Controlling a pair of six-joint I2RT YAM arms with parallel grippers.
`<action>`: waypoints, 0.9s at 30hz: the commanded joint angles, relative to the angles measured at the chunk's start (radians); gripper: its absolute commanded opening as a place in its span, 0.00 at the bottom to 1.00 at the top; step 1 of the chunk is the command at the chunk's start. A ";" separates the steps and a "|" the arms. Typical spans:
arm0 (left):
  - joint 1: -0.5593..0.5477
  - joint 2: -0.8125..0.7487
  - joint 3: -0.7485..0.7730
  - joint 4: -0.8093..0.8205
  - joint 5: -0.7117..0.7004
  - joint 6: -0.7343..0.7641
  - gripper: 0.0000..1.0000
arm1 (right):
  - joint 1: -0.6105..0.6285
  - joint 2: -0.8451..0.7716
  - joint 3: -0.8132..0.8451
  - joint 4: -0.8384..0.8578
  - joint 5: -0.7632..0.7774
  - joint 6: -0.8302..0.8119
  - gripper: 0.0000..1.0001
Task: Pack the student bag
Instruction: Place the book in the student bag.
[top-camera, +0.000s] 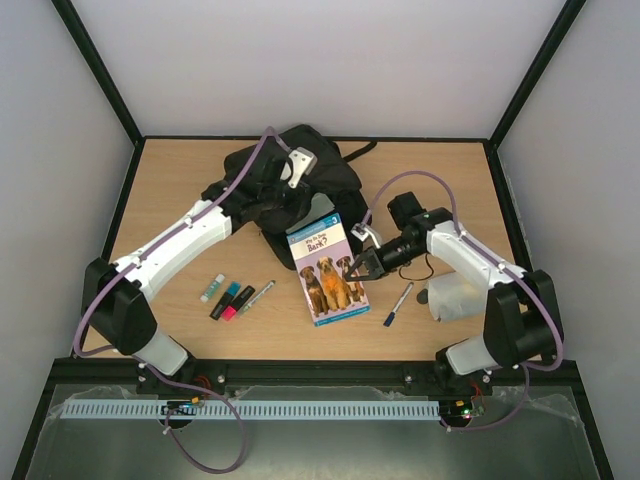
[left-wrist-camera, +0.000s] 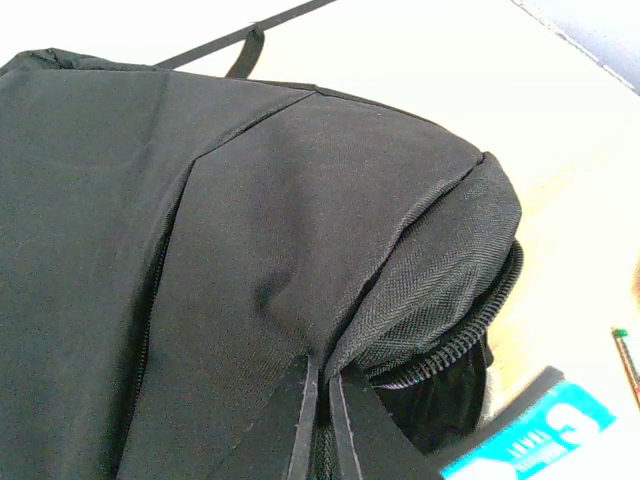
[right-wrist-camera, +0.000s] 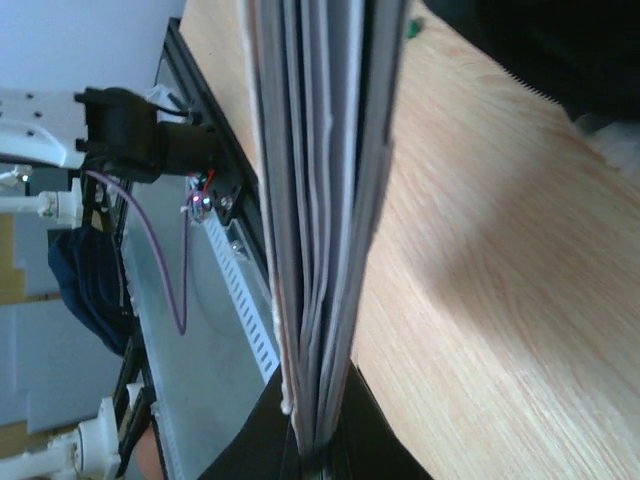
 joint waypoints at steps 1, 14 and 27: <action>0.000 -0.051 0.041 0.091 0.071 0.016 0.02 | 0.014 0.033 -0.013 0.118 0.014 0.126 0.01; -0.002 -0.137 -0.025 0.072 0.179 0.050 0.02 | 0.022 0.274 0.081 0.319 0.007 0.286 0.01; -0.008 -0.177 -0.055 0.001 0.273 0.116 0.02 | 0.022 0.356 0.106 0.573 0.105 0.481 0.01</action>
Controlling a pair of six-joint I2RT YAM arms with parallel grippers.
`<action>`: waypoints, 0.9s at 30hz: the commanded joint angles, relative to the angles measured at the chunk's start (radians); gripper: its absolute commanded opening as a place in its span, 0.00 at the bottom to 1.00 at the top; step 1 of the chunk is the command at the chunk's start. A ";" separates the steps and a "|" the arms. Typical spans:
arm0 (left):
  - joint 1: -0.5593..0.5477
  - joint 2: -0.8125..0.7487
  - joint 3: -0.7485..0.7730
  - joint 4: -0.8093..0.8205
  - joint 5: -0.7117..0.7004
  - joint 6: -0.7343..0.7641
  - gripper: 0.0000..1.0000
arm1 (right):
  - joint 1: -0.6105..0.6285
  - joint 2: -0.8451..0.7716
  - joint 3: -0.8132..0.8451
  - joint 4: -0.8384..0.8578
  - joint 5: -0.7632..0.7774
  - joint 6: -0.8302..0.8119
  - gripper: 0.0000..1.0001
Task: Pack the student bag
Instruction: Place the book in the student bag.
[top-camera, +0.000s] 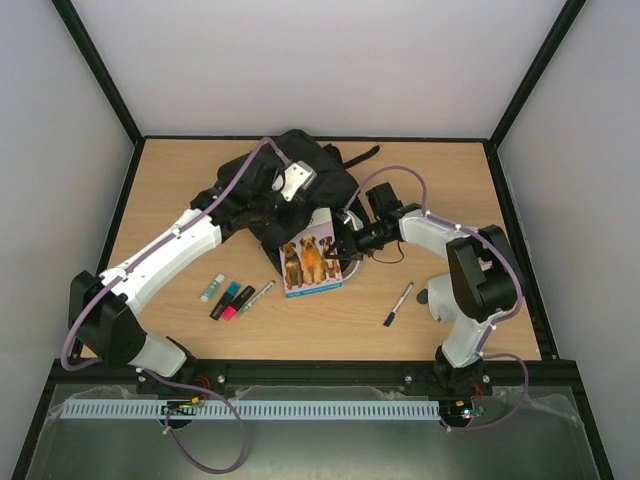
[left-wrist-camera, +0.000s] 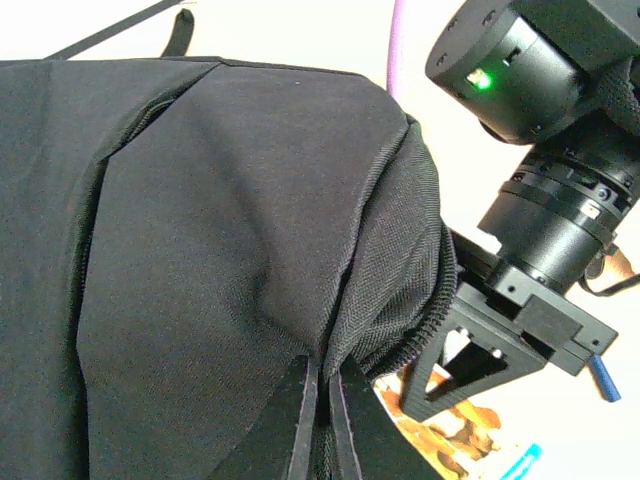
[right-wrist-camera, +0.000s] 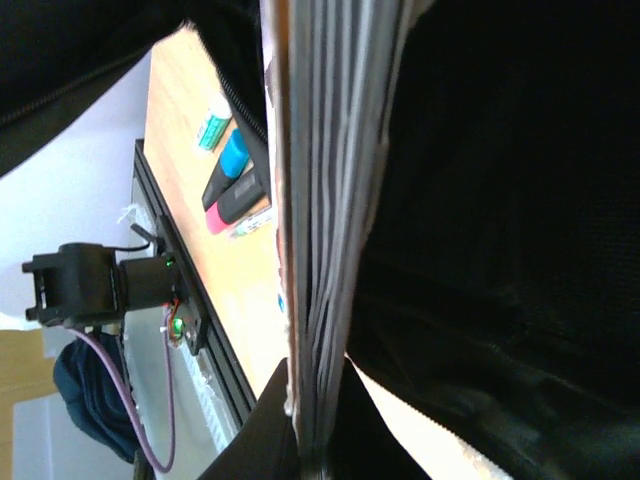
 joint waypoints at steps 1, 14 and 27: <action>-0.010 -0.090 0.011 0.055 0.117 0.031 0.03 | -0.004 0.035 0.053 0.097 0.099 0.109 0.02; -0.013 -0.079 -0.024 0.125 0.067 0.016 0.02 | -0.004 -0.006 0.007 0.094 0.161 0.133 0.01; -0.191 0.088 0.173 0.080 0.076 0.119 0.02 | -0.004 -0.105 -0.075 0.063 0.208 0.040 0.03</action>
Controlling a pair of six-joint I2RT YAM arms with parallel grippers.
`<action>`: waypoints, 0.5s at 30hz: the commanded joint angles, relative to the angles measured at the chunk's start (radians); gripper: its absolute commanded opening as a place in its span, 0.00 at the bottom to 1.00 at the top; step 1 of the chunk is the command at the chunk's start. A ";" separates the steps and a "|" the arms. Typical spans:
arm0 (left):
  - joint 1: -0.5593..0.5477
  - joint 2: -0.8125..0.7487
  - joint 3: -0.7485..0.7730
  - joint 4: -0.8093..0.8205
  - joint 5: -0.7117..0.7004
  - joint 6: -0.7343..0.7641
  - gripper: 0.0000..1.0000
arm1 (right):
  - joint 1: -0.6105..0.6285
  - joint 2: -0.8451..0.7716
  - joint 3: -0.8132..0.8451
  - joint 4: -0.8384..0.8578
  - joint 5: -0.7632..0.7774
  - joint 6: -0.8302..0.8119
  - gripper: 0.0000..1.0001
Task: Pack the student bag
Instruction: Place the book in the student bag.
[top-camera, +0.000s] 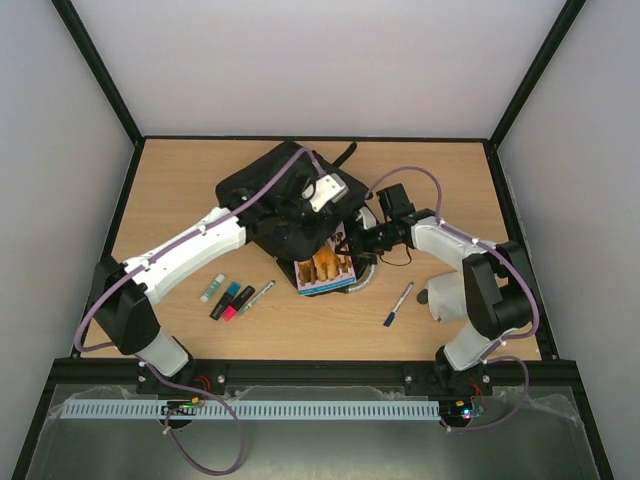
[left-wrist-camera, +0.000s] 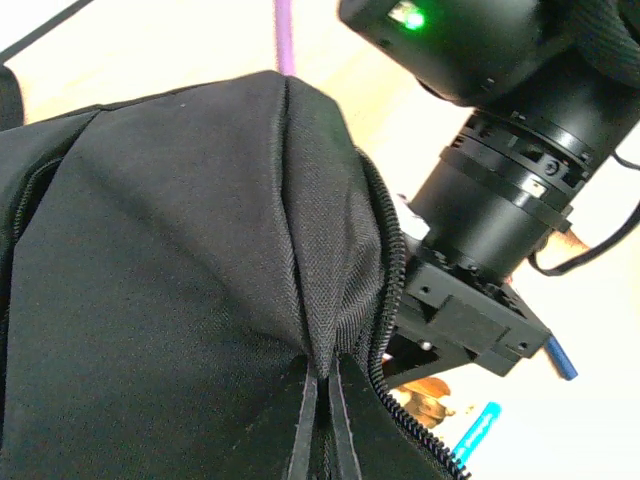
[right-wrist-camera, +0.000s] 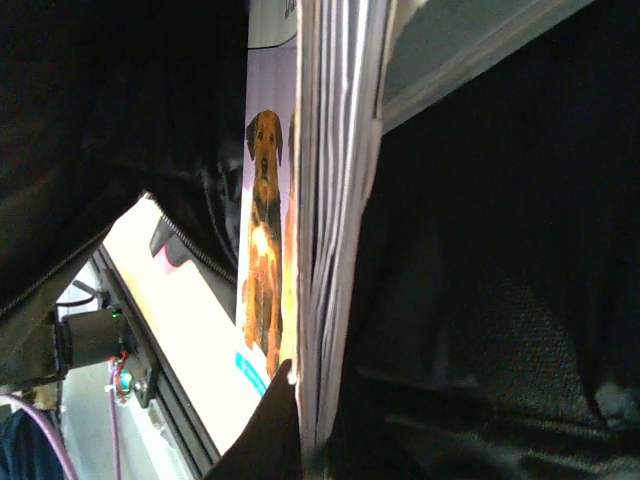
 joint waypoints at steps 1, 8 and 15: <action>-0.080 -0.011 0.088 0.078 0.051 0.062 0.02 | 0.007 0.040 0.009 -0.006 0.059 -0.038 0.05; -0.079 -0.052 0.017 0.062 -0.014 0.071 0.03 | 0.007 -0.013 -0.022 -0.016 0.181 -0.072 0.43; -0.060 -0.128 -0.080 0.062 -0.031 0.054 0.02 | 0.007 -0.203 -0.062 -0.164 0.310 -0.225 0.56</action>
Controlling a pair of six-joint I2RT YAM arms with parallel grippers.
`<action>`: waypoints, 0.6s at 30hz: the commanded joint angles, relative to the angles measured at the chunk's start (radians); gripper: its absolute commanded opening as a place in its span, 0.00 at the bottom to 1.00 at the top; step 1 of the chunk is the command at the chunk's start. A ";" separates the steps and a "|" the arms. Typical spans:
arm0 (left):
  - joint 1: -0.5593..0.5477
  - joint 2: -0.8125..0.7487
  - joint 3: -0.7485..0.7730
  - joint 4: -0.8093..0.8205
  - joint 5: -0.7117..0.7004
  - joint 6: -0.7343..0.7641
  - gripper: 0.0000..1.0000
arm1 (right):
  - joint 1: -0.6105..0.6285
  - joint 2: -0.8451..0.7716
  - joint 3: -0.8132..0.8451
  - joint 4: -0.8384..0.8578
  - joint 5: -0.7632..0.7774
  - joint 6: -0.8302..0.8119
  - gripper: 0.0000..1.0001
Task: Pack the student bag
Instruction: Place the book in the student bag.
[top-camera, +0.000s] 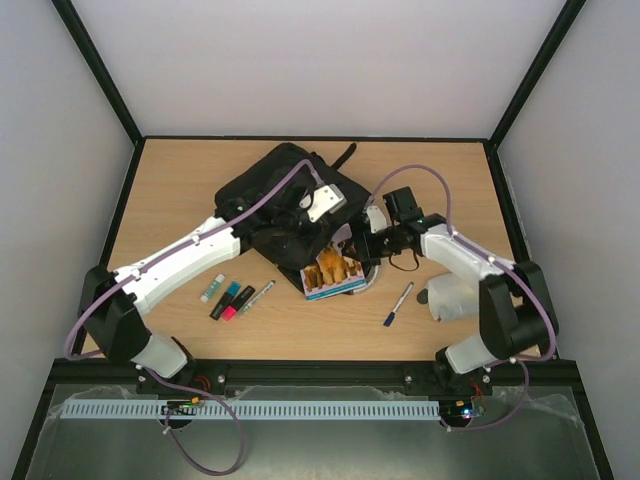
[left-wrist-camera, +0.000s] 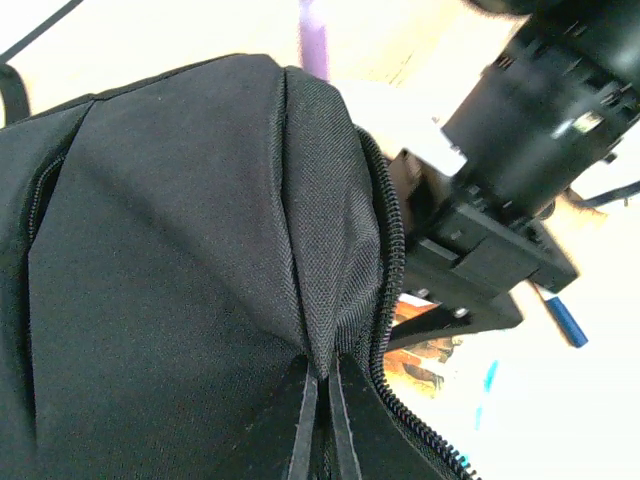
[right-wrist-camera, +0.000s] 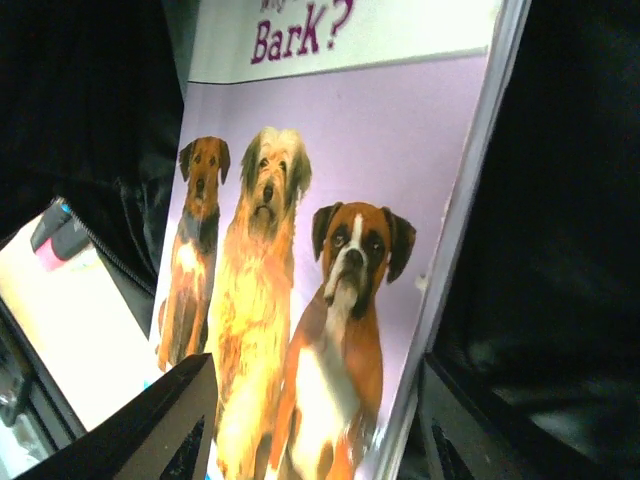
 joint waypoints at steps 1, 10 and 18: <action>-0.001 -0.110 -0.050 0.073 0.036 0.004 0.02 | 0.007 -0.148 -0.034 -0.137 0.120 -0.142 0.57; 0.079 -0.219 -0.178 0.076 0.008 -0.105 0.02 | 0.028 -0.398 -0.132 -0.336 0.003 -0.602 0.59; 0.121 -0.266 -0.251 0.108 0.028 -0.155 0.02 | 0.349 -0.470 -0.195 -0.301 0.327 -0.827 0.54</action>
